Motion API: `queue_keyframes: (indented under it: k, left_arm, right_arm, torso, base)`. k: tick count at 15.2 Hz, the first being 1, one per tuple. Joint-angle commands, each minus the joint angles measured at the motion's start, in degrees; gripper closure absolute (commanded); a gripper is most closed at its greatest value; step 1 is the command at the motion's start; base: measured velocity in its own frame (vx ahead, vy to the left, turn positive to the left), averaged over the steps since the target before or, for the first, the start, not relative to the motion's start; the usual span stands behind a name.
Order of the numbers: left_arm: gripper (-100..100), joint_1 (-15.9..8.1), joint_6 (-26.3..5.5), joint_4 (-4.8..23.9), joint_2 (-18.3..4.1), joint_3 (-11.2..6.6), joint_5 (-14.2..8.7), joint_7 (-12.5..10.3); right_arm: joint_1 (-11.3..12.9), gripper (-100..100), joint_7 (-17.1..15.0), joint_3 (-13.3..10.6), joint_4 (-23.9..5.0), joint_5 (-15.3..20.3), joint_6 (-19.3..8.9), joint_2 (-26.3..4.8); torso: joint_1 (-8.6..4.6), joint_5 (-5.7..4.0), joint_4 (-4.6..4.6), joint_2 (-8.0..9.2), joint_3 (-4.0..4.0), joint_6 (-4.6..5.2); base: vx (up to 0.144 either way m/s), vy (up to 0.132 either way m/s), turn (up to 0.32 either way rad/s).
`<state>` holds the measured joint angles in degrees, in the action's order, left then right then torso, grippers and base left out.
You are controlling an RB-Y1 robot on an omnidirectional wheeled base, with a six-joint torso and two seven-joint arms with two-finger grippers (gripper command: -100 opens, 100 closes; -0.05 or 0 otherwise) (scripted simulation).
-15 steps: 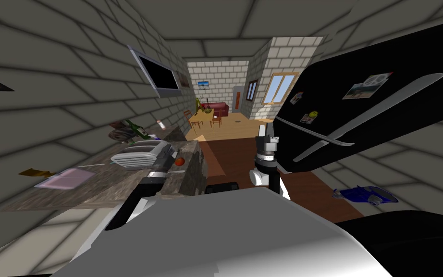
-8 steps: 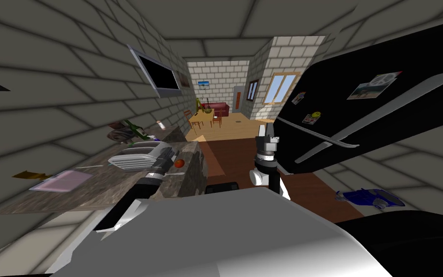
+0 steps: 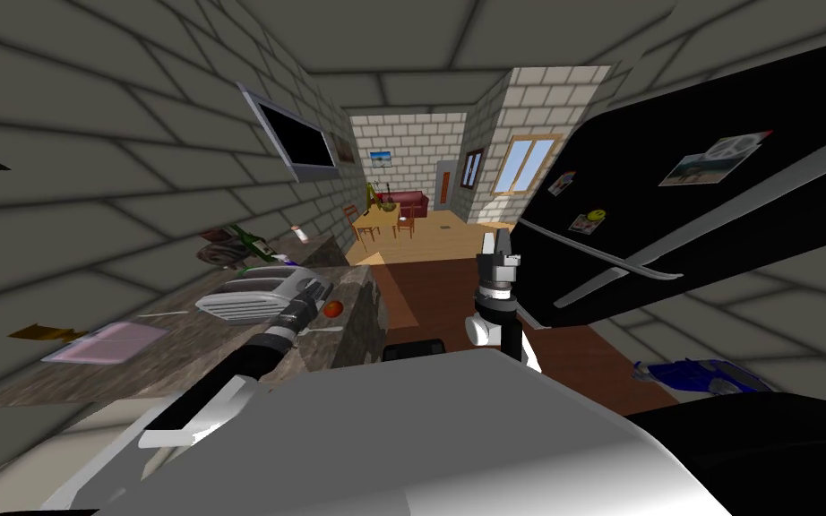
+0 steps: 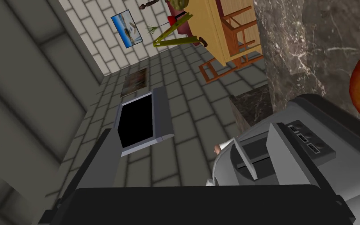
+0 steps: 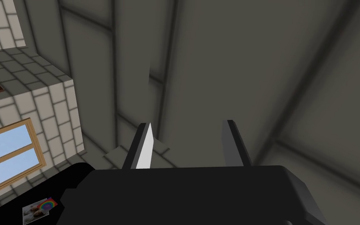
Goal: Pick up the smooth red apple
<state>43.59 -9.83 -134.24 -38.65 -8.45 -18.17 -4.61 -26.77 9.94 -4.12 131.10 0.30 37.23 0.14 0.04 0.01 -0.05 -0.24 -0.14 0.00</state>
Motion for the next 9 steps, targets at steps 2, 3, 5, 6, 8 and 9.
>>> queue_keyframes:
  k: [2, 3, 5, 6, 8, 9]
  left_arm:
    - [-100, 1.1, -4.0, 0.0, -3.3, -1.09, -2.5, -0.2]
    - [-100, 1.1, -4.9, 0.0, -3.4, -1.09, -2.5, -0.2]
    - [-100, 2.1, -6.8, -0.2, -5.7, -1.91, -4.3, -0.3]
    - [-100, 2.1, -7.7, -0.2, -5.7, -1.91, -4.3, -0.3]
    - [-100, 3.1, -10.4, -0.4, -8.0, -2.72, -6.1, -0.5]
    - [-100, 3.1, -10.5, -0.4, -8.0, -2.72, -6.1, -0.5]
  right_arm:
    - [0.0, 0, 0.0, 0.0, 0.0, 0.0, 0.0, 0.0]
    - [0.0, 0, 0.0, 0.0, 0.0, 0.0, 0.0, 0.0]
    - [0.0, 0, 0.0, 0.0, 0.0, 0.0, 0.0, 0.0]
    - [0.0, 0, 0.0, 0.0, 0.0, 0.0, 0.0, 0.0]
    - [0.0, 0, 0.0, 0.0, 0.0, 0.0, 0.0, 0.0]
    - [0.0, 0, 0.0, 0.0, 0.0, 0.0, 0.0, 0.0]
  torso:
    - [0.00, 0.00, 0.00, 0.02, 0.01, 0.00]
    - [0.02, 0.00, 0.00, 0.02, 0.01, 0.00]
    - [-0.02, 0.00, 0.00, 0.03, 0.02, 0.00]
    - [-0.02, -0.01, 0.01, 0.04, 0.02, 0.00]
    - [-0.02, -0.01, 0.00, 0.01, 0.01, -0.01]
    - [-0.02, -0.01, 0.00, -0.02, -0.01, 0.00]
  base:
    - [0.046, 0.008, 0.005]
    - [0.054, 0.004, 0.005]
    - [0.043, -0.001, 0.008]
    - [0.046, -0.001, 0.009]
    - [0.062, 0.000, 0.009]
    - [0.052, -0.002, 0.003]
